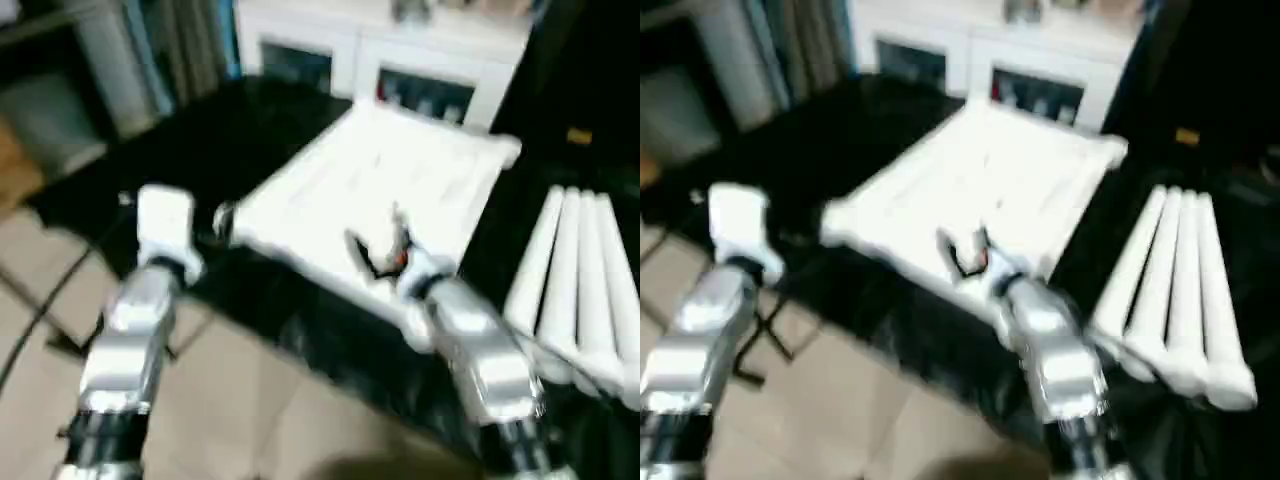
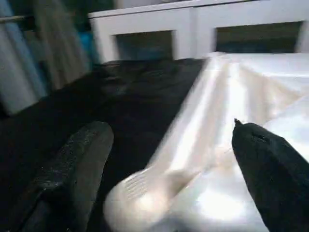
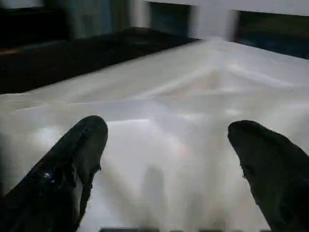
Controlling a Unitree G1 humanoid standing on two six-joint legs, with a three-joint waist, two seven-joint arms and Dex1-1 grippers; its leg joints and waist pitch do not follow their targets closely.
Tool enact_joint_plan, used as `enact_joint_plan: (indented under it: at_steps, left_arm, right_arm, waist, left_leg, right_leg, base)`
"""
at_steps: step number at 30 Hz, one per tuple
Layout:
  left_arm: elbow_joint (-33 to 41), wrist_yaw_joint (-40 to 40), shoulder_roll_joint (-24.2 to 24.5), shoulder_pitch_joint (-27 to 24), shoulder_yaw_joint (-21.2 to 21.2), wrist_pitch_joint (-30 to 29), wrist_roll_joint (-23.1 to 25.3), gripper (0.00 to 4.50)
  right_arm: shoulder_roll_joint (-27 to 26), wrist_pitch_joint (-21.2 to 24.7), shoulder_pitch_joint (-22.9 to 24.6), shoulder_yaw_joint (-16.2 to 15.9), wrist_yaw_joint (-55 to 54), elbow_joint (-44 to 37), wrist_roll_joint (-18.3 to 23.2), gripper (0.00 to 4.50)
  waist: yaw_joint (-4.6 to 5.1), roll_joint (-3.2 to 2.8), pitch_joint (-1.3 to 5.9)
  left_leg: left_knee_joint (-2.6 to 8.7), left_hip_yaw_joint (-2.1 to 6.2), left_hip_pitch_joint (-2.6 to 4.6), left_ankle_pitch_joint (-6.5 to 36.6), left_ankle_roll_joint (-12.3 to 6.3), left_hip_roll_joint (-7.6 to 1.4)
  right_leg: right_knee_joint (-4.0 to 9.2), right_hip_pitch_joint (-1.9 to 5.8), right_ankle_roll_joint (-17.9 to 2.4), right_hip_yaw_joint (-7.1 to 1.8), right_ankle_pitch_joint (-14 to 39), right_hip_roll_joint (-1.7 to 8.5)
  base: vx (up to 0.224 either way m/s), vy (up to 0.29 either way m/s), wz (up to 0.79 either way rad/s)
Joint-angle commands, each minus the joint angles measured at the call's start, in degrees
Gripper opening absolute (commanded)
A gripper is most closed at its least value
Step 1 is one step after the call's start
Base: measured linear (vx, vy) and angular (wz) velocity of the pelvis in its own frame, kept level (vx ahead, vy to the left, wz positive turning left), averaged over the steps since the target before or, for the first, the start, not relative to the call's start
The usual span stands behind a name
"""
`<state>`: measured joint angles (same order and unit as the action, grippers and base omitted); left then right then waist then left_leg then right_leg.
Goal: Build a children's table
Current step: Move to table
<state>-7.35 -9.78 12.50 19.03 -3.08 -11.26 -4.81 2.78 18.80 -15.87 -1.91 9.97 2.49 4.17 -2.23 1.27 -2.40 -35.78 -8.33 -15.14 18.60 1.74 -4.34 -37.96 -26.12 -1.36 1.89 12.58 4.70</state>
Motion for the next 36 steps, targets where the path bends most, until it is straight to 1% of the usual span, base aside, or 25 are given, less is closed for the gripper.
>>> enact_joint_plan:
  at_steps: [1, 2, 3, 4, 5, 6, 8, 9, 10, 11, 12, 13, 14, 16, 18, 19, 20, 21, 22, 23, 24, 25, 27, 30, 36]
  left_arm:
    - [-2.0, -0.7, -0.7, 1.5, 1.8, 0.3, 0.3, 4.44]
    - [-2.1, -0.8, -0.7, 1.5, 1.8, 0.7, 0.4, 4.44]
    - [-2.2, -1.1, -0.8, 1.5, 1.7, 1.3, 0.2, 4.44]
    - [-2.3, -1.5, -0.9, 1.4, 1.5, 1.8, -0.1, 4.44]
    - [-2.4, -1.6, -0.9, 1.4, 1.4, 2.1, -0.1, 4.44]
    - [-2.5, -1.7, -1.1, 1.4, 1.2, 2.6, -0.3, 4.44]
    - [-2.9, -1.8, -1.1, 1.5, 1.0, 3.3, -0.2, 4.44]
    - [-3.5, -1.7, -0.9, 1.8, 1.2, 4.0, 0.4, 4.44]
    - [-3.7, -1.2, -0.6, 1.9, 1.7, 4.8, 1.5, 4.44]
    - [-3.7, -0.2, -0.4, 2.1, 2.2, 4.9, 2.8, 4.44]
    - [-3.9, 0.0, -0.6, 2.3, 2.2, 4.9, 2.6, 4.44]
    - [-4.0, 0.0, -0.8, 2.4, 2.2, 4.9, 2.3, 4.44]
    - [-4.1, -0.3, -1.0, 2.4, 2.4, 5.1, 2.1, 4.44]
    - [-3.8, -0.8, -0.9, 2.2, 2.7, 4.7, 2.2, 4.44]
    - [-3.7, -1.2, -0.8, 2.0, 2.9, 4.5, 2.3, 4.44]
    - [-3.7, -2.0, -1.1, 1.7, 2.7, 4.7, 1.7, 4.44]
    - [-3.6, -2.4, -1.0, 1.8, 2.8, 4.5, 1.6, 4.44]
    - [-3.7, -2.4, -0.9, 1.9, 2.9, 4.4, 1.6, 4.44]
    - [-3.8, -3.4, -0.2, 2.4, 3.7, 3.2, 2.0, 4.44]
    - [-4.3, -4.2, 0.6, 3.1, 4.7, 3.0, 2.9, 4.44]
    - [-4.3, -4.2, 0.6, 3.1, 4.7, 3.0, 2.9, 4.44]
    - [-5.2, -5.5, 1.3, 3.9, 5.6, 3.1, 3.6, 4.44]
    - [-6.1, -7.3, 1.7, 4.5, 6.1, 3.9, 3.2, 4.44]
    - [-10.0, -18.9, 2.6, 7.3, 7.8, 6.9, -0.8, 4.44]
    - [-15.1, -40.3, 6.6, 10.6, 16.9, 7.5, -1.2, 4.44]
  right_arm:
    - [-0.1, 2.3, 0.7, 3.8, -3.3, -2.8, 0.8, 4.5]
    - [0.1, 2.4, 0.8, 4.0, -3.8, -3.2, 0.5, 4.5]
    - [0.2, 2.8, 0.9, 4.2, -4.2, -3.8, 0.3, 4.5]
    - [0.3, 3.4, 1.2, 4.5, -4.4, -4.8, 0.3, 4.5]
    - [0.5, 3.8, 1.5, 4.5, -4.6, -5.6, 0.1, 4.5]
    - [0.7, 4.3, 1.8, 4.6, -4.7, -6.5, 0.1, 4.5]
    - [0.7, 4.9, 2.1, 4.7, -5.0, -7.5, 0.2, 4.5]
    - [0.7, 5.7, 2.3, 4.8, -5.1, -8.3, 0.3, 4.5]
    - [0.7, 6.1, 2.5, 4.9, -5.2, -9.1, 0.3, 4.5]
    - [0.6, 6.8, 2.8, 5.1, -5.3, -10.1, 0.5, 4.5]
    - [0.7, 7.1, 2.9, 5.2, -5.3, -10.5, 0.7, 4.5]
    - [0.6, 7.3, 2.9, 5.2, -5.3, -10.7, 0.8, 4.5]
    - [0.7, 7.7, 2.9, 5.1, -5.5, -11.0, 0.6, 4.5]
    - [0.8, 8.2, 2.7, 5.1, -5.7, -11.2, 0.4, 4.5]
    - [0.9, 8.7, 2.4, 5.2, -5.6, -11.3, 0.7, 4.5]
    - [0.8, 9.7, 1.8, 5.3, -4.8, -11.0, 1.6, 4.5]
    - [2.0, 10.1, 1.3, 4.3, -3.2, -10.2, 1.4, 4.5]
    - [2.4, 10.3, 1.1, 3.9, -2.6, -10.0, 1.2, 4.5]
    - [4.1, 10.2, 0.6, 2.2, 0.0, -9.1, 0.8, 4.5]
    - [5.7, 9.8, 0.0, 1.4, 2.3, -8.2, 0.9, 4.5]
    - [5.7, 9.8, 0.0, 1.4, 2.3, -8.2, 0.9, 4.5]
    - [7.1, 9.6, -0.7, 1.3, 4.4, -7.0, 1.3, 4.5]
    - [8.2, 9.2, -1.4, 1.3, 6.2, -6.2, 1.7, 4.5]
    - [13.2, 7.7, -3.0, 0.4, 13.9, -3.5, 2.7, 4.5]
    - [22.4, 7.2, -2.9, -2.6, 28.8, -3.4, 5.2, 4.5]
  waist:
    - [-3.89, 2.62, 3.59]
    - [-4.24, 2.39, 4.28]
    - [-3.26, 3.35, 4.47]
    - [-4.23, 1.97, 5.13]
    - [-4.51, 1.66, 5.63]
    - [-4.43, 1.53, 5.42]
    - [-4.16, -0.41, 4.81]
    - [-3.43, -1.73, 4.1]
    - [-3.08, -3.85, 3.05]
    - [-0.29, -5.48, 1.63]
    - [-0.04, -5.38, 2.81]
    - [-1.08, -6.39, 2.99]
    - [-0.76, -6.47, 2.94]
    - [-0.25, -6.48, 4.49]
    - [-0.61, -6.03, 5.44]
    - [-0.74, -5.5, 5.66]
    - [-0.71, -4.5, 5.36]
    - [-0.33, -3.98, 5.43]
    - [-0.48, -1.99, 5.37]
    - [-3.22, -0.89, 4.91]
    - [-3.63, -0.52, 4.33]
    - [-3.42, -0.65, 3.83]
    - [-3.74, -1.56, 3.71]
    - [-3.98, -2.01, 3.46]
    - [-4.0, -2.36, 3.38]
  left_leg:
    - [-5.04, -1.81, -2.37, 5.6, -6.37, 2.57]
    - [-6.0, 0.31, -3.81, 3.6, -4.58, 2.0]
    - [-7.68, 3.23, -7.82, -4.2, -2.19, 2.35]
    - [-9.47, 3.54, -8.24, -6.2, -1.33, 3.15]
    - [-12.34, 5.99, -10.02, -4.0, 1.74, 2.36]
    - [-12.38, 6.69, -10.42, -3.7, 2.57, 2.09]
    - [-11.11, 8.19, -10.01, -3.6, 3.92, 1.39]
    - [-7.21, 8.47, -8.87, -4.3, 3.34, 0.32]
    - [-1.33, 8.97, -6.05, -4.0, 0.95, -2.3]
    - [6.96, 7.85, -4.22, 15.3, -2.11, -7.79]
    - [8.21, 8.3, -4.54, 21.8, -1.26, -10.56]
    - [8.77, 6.91, -5.16, 26.4, 4.85, -11.46]
    - [9.2, 6.36, -4.76, 26.4, 7.8, -12.62]
    - [8.73, 6.18, -2.39, 3.3, 10.34, -17.3]
    - [7.67, 5.36, -0.72, -14.9, 4.77, -18.5]
    - [6.94, 4.04, -0.58, -22.8, -0.86, -18.22]
    - [7.35, 6.09, -2.46, -22.8, -7.17, -15.42]
    - [6.11, 6.11, -2.65, -19.5, -15.86, -12.78]
    - [2.93, 2.06, -6.48, -11.7, -18.08, -7.69]
    - [-2.86, -0.57, -11.11, -6.9, -11.82, -3.72]
    - [-1.96, -0.01, -9.92, -6.6, -7.9, -4.53]
    - [0.26, 0.58, -10.55, -7.0, -2.68, -4.82]
    - [3.05, 1.01, -9.32, -2.1, 0.2, -6.23]
    - [5.05, 1.13, -7.08, 6.2, 1.46, -7.95]
    - [6.67, 0.97, -5.65, 11.0, 2.22, -9.53]
  right_leg:
    - [9.85, 7.92, -1.6, -14.51, 9.1, 5.09]
    - [8.73, 9.31, -3.8, -16.9, 6.3, 7.06]
    - [4.82, 11.71, -2.4, -17.11, -17.1, 4.95]
    - [4.1, 11.22, -3.3, -17.77, -32.5, 5.33]
    - [2.72, 9.34, -6.1, -18.63, -70.8, 6.64]
    - [2.85, 8.29, -6.4, -18.17, -72.1, 6.19]
    - [5.69, 5.45, -5.2, -17.72, -52.8, 4.13]
    - [7.86, 5.53, -3.2, -17.63, -26.6, 1.35]
    - [9.68, 5.66, -2.0, -17.38, -1.1, -1.54]
    - [1.77, -0.18, -1.3, -6.88, 15.5, -6.38]
    - [-2.89, 1.69, -1.5, -3.86, 14.1, -4.64]
    - [-3.54, 1.34, 0.0, -0.9, 7.2, -2.83]
    - [-3.35, 0.99, 0.7, 0.03, 4.9, -2.3]
    - [-3.79, -0.05, 4.2, 2.12, 4.4, -0.88]
    - [-4.07, -0.97, 4.1, 2.19, 4.9, 0.1]
    - [-3.91, -1.21, 2.7, 1.89, 3.2, 0.58]
    - [-4.24, 0.63, 2.9, 1.71, 4.3, 0.43]
    - [-0.45, 1.5, 0.0, -0.38, 2.6, 1.87]
    - [3.7, 4.71, -7.5, -1.69, -6.0, 4.04]
    - [6.98, 8.04, -7.7, -3.1, -8.5, 10.16]
    - [7.39, 6.49, -3.3, -3.13, -5.3, 10.15]
    - [6.76, 7.58, 3.5, -1.23, 3.4, 7.78]
    - [7.63, 6.86, 7.0, -0.11, 15.2, 5.38]
    - [8.56, 6.04, 2.8, 0.69, 25.0, 4.32]
    - [7.29, 6.25, -5.8, -0.04, 13.1, 4.6]
  base:
    - [0.179, -0.024, -0.08]
    - [0.183, -0.009, -0.33]
    - [0.177, 0.047, -0.55]
    - [0.177, 0.047, -0.55]
    - [0.073, 0.066, -0.56]
    - [-0.093, 0.092, -0.54]
    - [-0.126, 0.101, -0.55]
    - [-0.082, 0.193, -0.62]
    - [-0.082, 0.193, -0.62]
    - [-0.091, 0.313, -0.63]
    - [-0.113, 0.293, -0.49]
    - [-0.113, 0.293, -0.49]
    - [-0.073, 0.213, -0.4]
    - [-0.069, 0.166, -0.45]
    - [-0.066, 0.054, -0.59]
    - [-0.071, 0.019, -0.6]
    - [-0.091, -0.067, -0.55]
    - [-0.101, -0.158, -0.34]
    - [-0.101, -0.158, -0.34]
    - [-0.109, -0.19, -0.18]
    - [-0.116, -0.163, -0.23]
    - [-0.116, -0.163, -0.23]
    - [-0.098, -0.101, -0.23]
    - [-0.081, -0.036, -0.1]
    - [-0.02, 0.035, -0.01]
